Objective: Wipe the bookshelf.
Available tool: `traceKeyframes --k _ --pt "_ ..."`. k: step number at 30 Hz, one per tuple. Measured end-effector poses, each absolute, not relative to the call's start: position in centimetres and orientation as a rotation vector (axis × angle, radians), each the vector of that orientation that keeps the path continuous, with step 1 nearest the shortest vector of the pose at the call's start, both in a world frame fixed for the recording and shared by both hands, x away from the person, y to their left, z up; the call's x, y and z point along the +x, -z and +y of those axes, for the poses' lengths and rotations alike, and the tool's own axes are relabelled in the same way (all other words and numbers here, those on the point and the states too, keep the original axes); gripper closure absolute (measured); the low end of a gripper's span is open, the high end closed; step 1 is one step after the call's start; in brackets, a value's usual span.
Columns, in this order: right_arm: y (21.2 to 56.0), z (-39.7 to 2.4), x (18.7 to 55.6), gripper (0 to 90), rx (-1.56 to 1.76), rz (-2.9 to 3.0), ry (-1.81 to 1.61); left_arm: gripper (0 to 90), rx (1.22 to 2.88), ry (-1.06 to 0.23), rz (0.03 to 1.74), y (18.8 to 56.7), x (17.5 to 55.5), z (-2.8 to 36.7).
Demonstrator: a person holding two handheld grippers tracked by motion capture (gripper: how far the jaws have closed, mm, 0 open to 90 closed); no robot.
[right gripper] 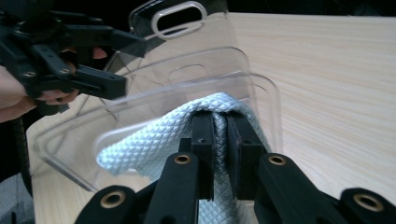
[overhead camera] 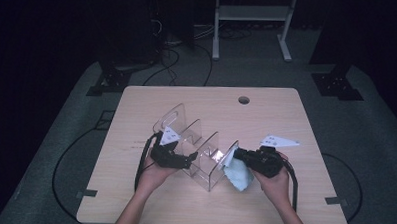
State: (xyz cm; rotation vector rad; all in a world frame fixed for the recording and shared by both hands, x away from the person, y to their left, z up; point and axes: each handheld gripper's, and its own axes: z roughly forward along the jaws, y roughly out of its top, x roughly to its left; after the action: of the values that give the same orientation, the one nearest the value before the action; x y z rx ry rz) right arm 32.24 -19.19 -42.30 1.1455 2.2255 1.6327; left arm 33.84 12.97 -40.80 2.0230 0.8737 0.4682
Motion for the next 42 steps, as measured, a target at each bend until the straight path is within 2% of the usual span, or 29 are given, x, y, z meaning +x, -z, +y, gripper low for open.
traceKeyframes --k 3,4,12,20,27,30,34,39,42 --pt "43.7 -19.6 32.7 81.8 1.212 2.23 -1.566 8.3 2.021 -0.468 0.872 40.8 33.8 13.0" --pt "45.2 -19.5 33.2 81.9 1.278 2.275 -1.575 8.3 2.022 -0.467 0.872 40.8 33.8 13.0" --pt "42.3 -19.7 32.9 82.0 1.195 2.19 -1.629 8.2 2.023 -0.465 0.871 40.8 33.9 13.0" --pt "45.1 -20.1 33.7 82.0 1.309 2.237 -1.61 8.3 2.02 -0.468 0.872 40.9 33.8 13.0" --pt "41.9 -20.0 32.9 81.7 1.198 2.153 -1.673 8.2 2.02 -0.469 0.874 40.9 33.8 13.0" --pt "42.4 -20.1 33.1 81.8 1.213 2.15 -1.686 8.3 2.02 -0.469 0.873 40.9 33.8 13.0" --pt "45.1 -20.3 33.8 81.7 1.313 2.208 -1.653 8.3 2.019 -0.469 0.872 40.9 33.8 13.0" --pt "44.0 -20.5 33.7 81.8 1.295 2.172 -1.676 8.2 2.017 -0.469 0.871 40.9 33.8 13.0" --pt "45.0 -20.3 33.8 81.8 1.308 2.198 -1.646 8.2 2.017 -0.469 0.872 40.9 33.9 13.0"
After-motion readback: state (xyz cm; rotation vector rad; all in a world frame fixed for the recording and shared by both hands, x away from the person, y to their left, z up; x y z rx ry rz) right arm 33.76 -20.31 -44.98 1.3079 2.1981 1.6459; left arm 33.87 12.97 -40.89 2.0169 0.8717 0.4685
